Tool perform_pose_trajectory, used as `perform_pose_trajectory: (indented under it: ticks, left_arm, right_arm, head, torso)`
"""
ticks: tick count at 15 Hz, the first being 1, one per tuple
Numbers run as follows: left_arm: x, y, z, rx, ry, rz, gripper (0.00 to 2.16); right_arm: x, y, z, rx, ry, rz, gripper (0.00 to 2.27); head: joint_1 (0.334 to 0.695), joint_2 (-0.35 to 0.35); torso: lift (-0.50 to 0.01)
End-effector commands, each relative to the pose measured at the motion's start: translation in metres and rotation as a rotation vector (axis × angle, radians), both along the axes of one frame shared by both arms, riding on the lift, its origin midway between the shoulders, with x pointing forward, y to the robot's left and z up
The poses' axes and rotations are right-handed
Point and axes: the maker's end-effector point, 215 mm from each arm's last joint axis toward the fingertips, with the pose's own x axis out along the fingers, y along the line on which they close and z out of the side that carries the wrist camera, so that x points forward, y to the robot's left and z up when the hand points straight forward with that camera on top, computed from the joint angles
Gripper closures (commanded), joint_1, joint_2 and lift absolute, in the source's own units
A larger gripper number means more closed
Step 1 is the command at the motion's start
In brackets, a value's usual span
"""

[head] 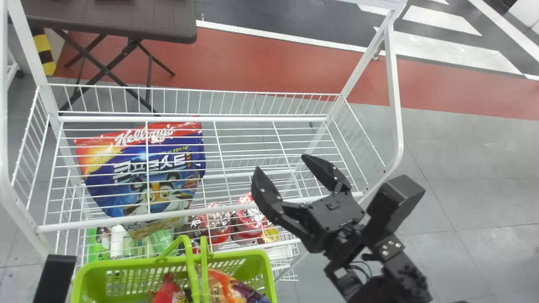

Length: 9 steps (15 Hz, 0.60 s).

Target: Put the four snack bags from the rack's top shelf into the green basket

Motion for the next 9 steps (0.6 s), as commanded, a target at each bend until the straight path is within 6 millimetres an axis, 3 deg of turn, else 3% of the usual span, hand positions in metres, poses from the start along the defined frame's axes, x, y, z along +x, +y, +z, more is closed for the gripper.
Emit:
perform_pose_trajectory:
  ticks: [1,9]
  left_arm:
    - [-0.003,-0.002,-0.001,-0.006,0.010,-0.006,2.15]
    - [-0.003,-0.001,0.000,-0.019,0.002,0.001,2.15]
  right_arm:
    - [0.001,0.014,0.012,0.006,-0.080,-0.013,0.04]
    - [0.000,0.003,0.010,-0.002,-0.079,-0.035,0.04]
  head:
    - [0.695,-0.350]
    - [0.695,-0.350]
  torso:
    - [0.000]
    - [0.000]
